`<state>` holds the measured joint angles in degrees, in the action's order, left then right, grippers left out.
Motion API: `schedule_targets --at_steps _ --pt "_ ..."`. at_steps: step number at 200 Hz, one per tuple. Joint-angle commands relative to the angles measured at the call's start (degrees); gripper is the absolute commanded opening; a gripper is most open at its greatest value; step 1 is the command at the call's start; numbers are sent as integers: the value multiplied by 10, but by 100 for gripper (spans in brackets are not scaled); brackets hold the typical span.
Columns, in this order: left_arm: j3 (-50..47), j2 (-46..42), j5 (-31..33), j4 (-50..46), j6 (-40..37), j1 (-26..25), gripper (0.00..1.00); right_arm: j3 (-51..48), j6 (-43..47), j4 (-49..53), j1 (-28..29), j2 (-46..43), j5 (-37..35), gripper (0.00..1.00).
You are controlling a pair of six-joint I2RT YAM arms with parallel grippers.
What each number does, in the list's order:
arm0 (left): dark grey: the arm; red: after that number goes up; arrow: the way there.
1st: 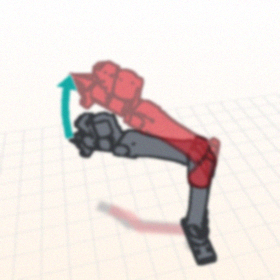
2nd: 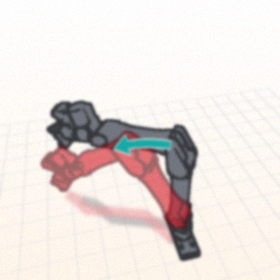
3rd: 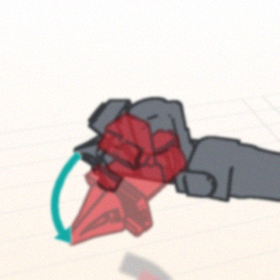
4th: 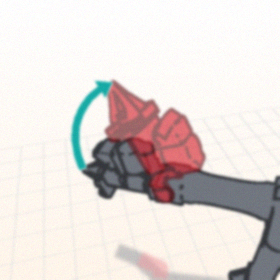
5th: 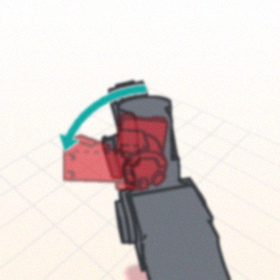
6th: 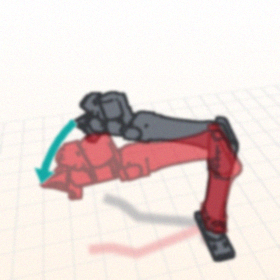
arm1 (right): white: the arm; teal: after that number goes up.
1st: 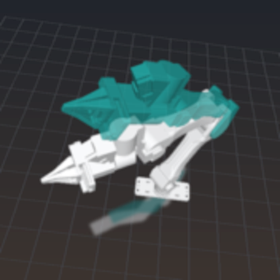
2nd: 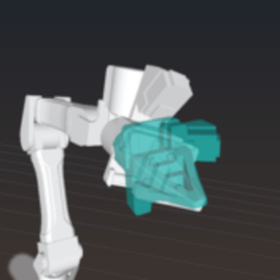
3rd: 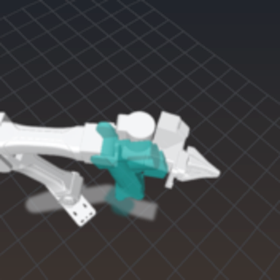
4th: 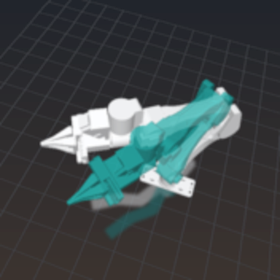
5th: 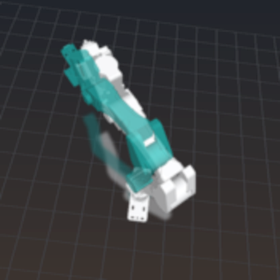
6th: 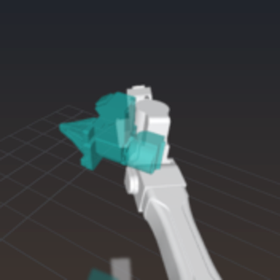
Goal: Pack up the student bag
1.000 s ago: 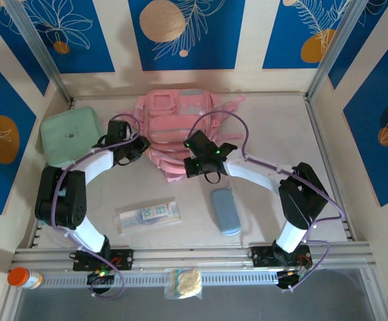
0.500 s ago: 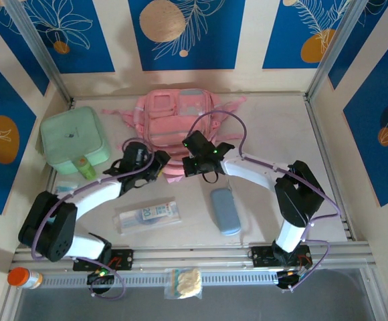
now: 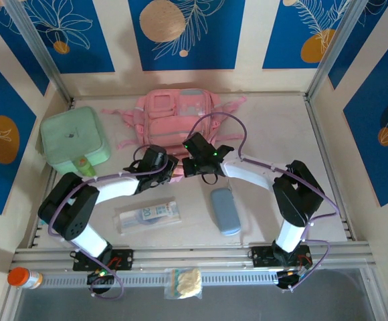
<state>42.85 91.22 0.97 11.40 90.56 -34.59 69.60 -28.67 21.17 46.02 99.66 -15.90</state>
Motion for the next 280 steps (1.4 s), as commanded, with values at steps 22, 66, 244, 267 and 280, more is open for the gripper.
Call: schedule_targets --at_steps 22,66,244,267,280 --pt "13 23 42 -26 -7 0 25 16 21 -5 -1 48 10 0" --pt "9 25 33 -14 -17 0 14 36 30 -4 -5 66 18 13" --pt "-14 4 34 -6 -24 -6 0 121 46 59 -8 151 -19 26" --pt "-20 4 36 0 -21 -6 0 128 41 57 -4 164 -21 26" --pt "-25 4 37 8 -19 -6 0 130 42 59 -3 168 -29 26"
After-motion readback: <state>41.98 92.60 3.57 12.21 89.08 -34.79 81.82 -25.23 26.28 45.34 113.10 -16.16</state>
